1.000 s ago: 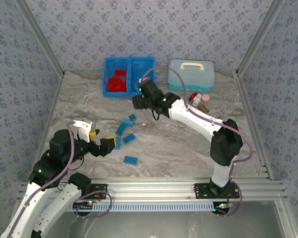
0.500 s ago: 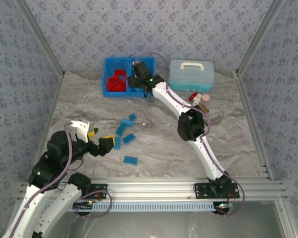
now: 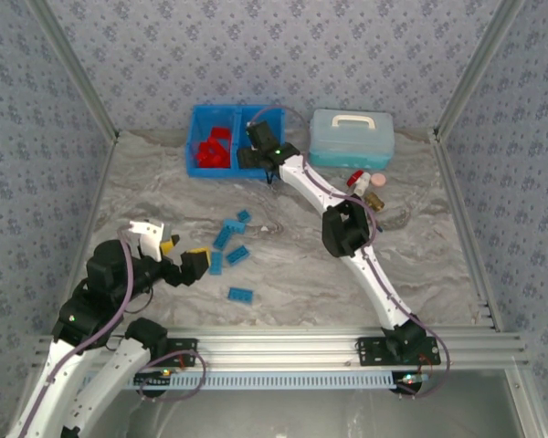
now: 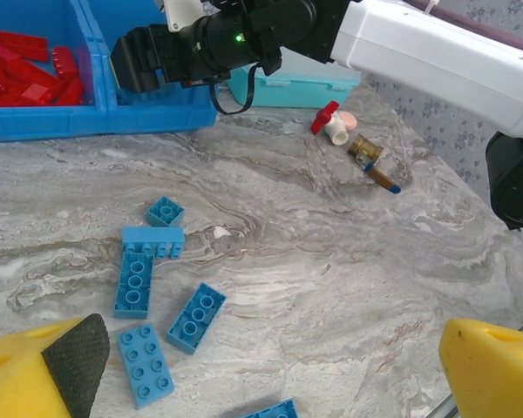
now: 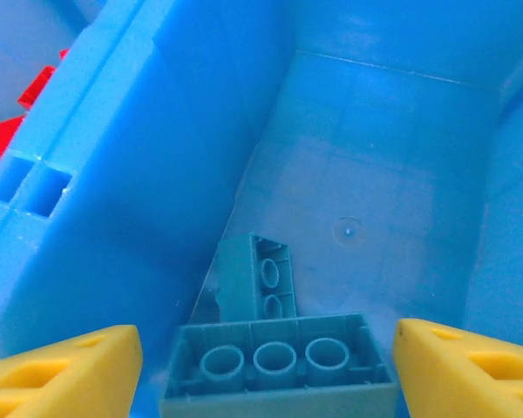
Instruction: Sort the legos into containers by color
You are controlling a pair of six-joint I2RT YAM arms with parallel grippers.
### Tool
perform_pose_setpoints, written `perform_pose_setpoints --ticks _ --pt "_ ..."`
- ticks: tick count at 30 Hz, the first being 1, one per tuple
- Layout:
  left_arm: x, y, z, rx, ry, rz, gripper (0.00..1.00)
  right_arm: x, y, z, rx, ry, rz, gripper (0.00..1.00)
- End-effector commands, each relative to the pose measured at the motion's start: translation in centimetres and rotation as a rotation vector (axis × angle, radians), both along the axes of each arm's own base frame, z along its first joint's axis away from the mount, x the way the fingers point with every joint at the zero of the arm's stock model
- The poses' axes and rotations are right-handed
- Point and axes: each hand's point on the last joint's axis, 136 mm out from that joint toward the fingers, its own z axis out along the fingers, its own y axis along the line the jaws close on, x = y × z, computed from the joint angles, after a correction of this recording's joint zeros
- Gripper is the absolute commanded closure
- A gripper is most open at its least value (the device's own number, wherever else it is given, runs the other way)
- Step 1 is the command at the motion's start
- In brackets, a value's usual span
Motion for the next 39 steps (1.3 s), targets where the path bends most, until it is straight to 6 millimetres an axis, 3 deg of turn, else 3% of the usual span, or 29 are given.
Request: perform_pose_setpoints --ticks 1,5,8,12,15,18,20,24,26,32,39 --pt "0.2 0.1 0.4 0.000 -0.026 0.003 0.01 -0.4 0.2 3.8 0.026 -0.035 0.019 0.19" --pt "0.2 0.1 0.5 0.000 -0.026 0.002 0.01 -1.2 0.0 7.8 0.037 -0.073 0.038 0.19" --pt "0.1 0.1 0.5 -0.002 -0.025 0.004 0.01 -3.1 -0.1 10.5 0.015 -0.082 0.068 0.20" --pt "0.1 0.2 0.5 0.000 -0.029 0.006 0.01 -7.1 0.1 13.5 -0.037 -0.102 0.124 0.20" --pt "0.1 0.4 0.6 0.005 -0.036 0.013 0.01 -11.7 0.8 13.7 -0.050 -0.099 0.223 0.19" --pt "0.1 0.4 0.6 0.003 -0.034 0.014 0.01 -17.1 1.2 12.9 -0.067 -0.085 0.331 0.19" --pt "0.1 0.4 0.6 0.003 -0.032 0.015 0.01 -20.6 1.1 11.2 -0.097 -0.059 0.397 0.17" --pt "0.2 0.4 0.5 0.003 -0.026 0.015 0.01 -25.4 0.9 7.8 -0.149 0.023 0.434 0.09" --pt "0.2 0.4 0.4 0.005 -0.021 0.019 0.01 -27.2 1.0 6.1 -0.167 0.073 0.436 0.00" --pt "0.4 0.6 0.3 0.009 -0.017 0.032 0.01 -30.5 2.4 1.0 -0.247 0.174 0.440 0.00" --pt "0.4 0.6 0.2 0.012 -0.011 0.033 0.01 -31.3 3.6 -3.5 -0.256 0.294 0.402 0.00"
